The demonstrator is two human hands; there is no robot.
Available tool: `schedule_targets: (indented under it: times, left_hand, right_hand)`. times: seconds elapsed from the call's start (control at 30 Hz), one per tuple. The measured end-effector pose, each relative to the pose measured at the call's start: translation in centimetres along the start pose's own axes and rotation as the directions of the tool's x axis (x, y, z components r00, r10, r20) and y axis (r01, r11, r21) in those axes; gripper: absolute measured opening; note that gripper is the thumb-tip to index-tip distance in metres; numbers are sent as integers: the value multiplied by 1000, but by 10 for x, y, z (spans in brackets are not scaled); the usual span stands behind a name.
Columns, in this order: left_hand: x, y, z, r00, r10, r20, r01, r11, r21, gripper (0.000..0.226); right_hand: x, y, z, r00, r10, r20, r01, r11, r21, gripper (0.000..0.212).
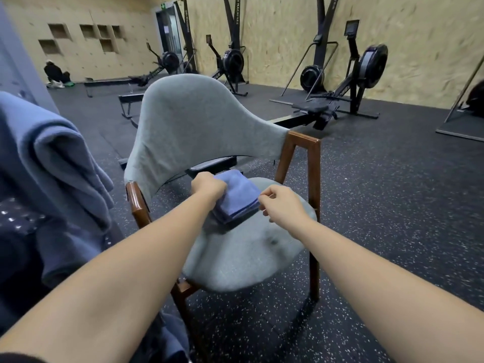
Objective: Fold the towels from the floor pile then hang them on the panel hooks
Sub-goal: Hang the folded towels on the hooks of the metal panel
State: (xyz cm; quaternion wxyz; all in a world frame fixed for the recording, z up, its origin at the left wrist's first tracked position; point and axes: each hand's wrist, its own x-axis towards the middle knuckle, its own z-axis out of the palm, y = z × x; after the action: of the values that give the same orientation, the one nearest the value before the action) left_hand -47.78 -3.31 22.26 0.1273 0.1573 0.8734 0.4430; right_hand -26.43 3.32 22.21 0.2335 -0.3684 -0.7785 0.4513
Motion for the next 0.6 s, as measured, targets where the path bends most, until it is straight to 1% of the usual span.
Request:
schedule_targets:
  times: [0.03,0.1,0.17,0.23,0.3,0.37,0.43,0.5,0.53,0.57,0.6]
  left_hand:
    - [-10,4,-1,999,35,5,-35,996,-77,10]
    - [-38,13,-5,986,165,24,-161,978,-133,15]
    - [-67,18,-10,955,295,33,-288,947,-145,20]
    - [-92,19,-14,905,420,61,-410,903,-129,18]
    - [-116,19,-19,850,518,95,-506,853,-126,15]
    - [-134,15,-24,823,556,114,-538,829,-156,17]
    - [-143,9,-29,821,540,182,-511,839,-184,27]
    - [-148,4,-36,830,478,287,-420,875,-243,27]
    - [-149,1,-40,842,443,307,-361,887,-289,22]
    - [-149,-1,-46,861,420,288,-330,891,-313,16]
    - [-147,-3,-52,877,417,238,-342,891,-299,12]
  right_hand:
    - [0,-2,1,1000,9,-8,-9,999,44,17]
    - [1,-10,2,999,47,-21,-43,984,172,18]
    - [1,-19,2,995,95,-16,-86,948,307,22]
    - [-2,-30,-1,989,149,10,-139,901,411,32]
    - [-5,-38,-5,978,206,28,-194,857,478,41]
    - [-11,-43,-7,971,227,70,-230,820,524,36]
    - [-18,-44,-7,966,223,131,-259,815,519,25]
    - [-27,-40,-7,971,201,132,-239,876,419,12]
    - [-32,-39,-9,982,159,99,-183,926,330,9]
    - [-36,-37,-11,994,88,65,-101,969,228,14]
    - [-41,-36,-14,999,2,42,-7,993,122,16]
